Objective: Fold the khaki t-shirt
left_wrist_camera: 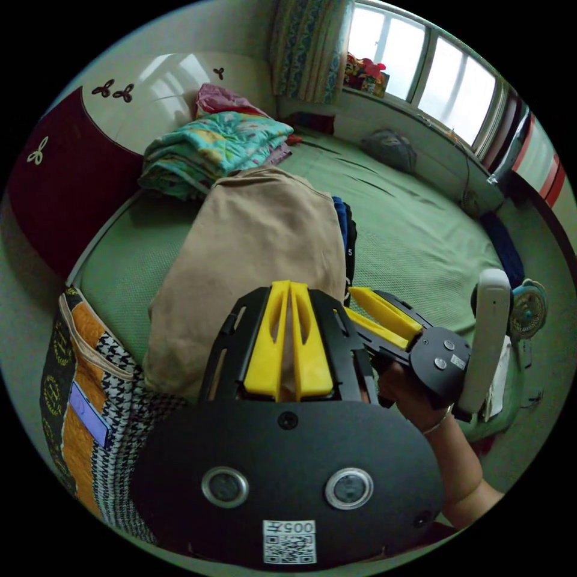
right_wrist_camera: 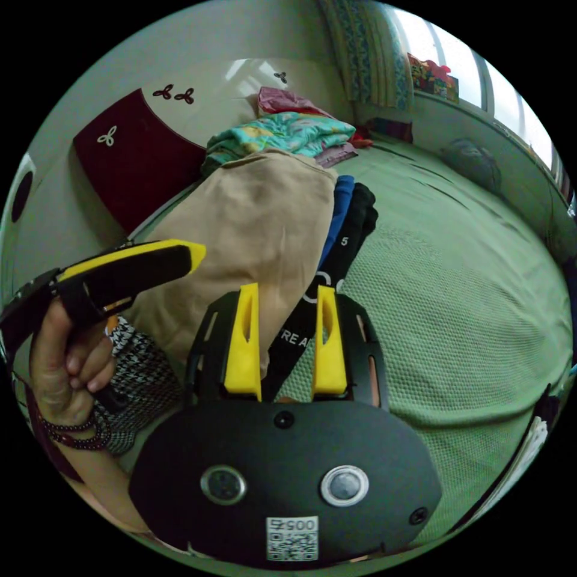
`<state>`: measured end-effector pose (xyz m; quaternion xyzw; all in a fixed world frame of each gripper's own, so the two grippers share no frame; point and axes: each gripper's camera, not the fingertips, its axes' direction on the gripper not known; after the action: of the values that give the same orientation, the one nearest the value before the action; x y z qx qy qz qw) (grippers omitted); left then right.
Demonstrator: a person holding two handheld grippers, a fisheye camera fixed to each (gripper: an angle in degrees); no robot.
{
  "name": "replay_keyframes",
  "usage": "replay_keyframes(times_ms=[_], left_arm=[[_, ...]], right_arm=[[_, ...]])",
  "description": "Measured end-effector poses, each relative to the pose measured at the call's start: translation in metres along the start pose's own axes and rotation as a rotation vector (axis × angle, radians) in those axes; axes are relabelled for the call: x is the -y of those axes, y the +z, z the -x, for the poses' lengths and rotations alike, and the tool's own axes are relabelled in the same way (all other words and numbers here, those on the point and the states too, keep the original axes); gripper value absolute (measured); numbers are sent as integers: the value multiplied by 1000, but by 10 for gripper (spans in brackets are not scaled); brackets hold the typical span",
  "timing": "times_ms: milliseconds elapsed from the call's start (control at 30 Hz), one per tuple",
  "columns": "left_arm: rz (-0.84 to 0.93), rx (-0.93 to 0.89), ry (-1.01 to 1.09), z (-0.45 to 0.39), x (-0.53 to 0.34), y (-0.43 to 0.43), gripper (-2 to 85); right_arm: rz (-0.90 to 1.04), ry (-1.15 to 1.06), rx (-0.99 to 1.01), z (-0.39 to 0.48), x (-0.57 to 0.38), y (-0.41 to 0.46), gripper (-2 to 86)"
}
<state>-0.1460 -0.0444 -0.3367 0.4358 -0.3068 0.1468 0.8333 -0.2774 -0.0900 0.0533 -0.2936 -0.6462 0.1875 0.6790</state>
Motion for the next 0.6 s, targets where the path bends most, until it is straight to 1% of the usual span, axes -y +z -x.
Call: replay_keyframes(times_ms=[33,100,233,300,333,400,500,600], left_arm=[[4,2,-2,3,2,1,-3],[10,7,-4,11,8,4,-3],[4,-14,-12,22,17,7,-4],[0,-22,-16,27,23,10,-5],[-1,-23,-17,28,24,11,-5],[9,-25,-11,30,30,16,-5],[19,-28,-7,34,37,22,-6],[19,-42,-16,38,44,29,-6]], right_arm=[[-7,5,29,1,2,3,99],[-23,-20,24,6,5,6,77],[-108,-100,-129,27,7,6,17],[-160,-107,-129,31,7,4,7],[-190,-97,-84,31,7,3,4],[-197,-54,-24,25,11,5,4],[-159,-10,-39,15,18,17,18],[-129,21,0,4,25,26,65]])
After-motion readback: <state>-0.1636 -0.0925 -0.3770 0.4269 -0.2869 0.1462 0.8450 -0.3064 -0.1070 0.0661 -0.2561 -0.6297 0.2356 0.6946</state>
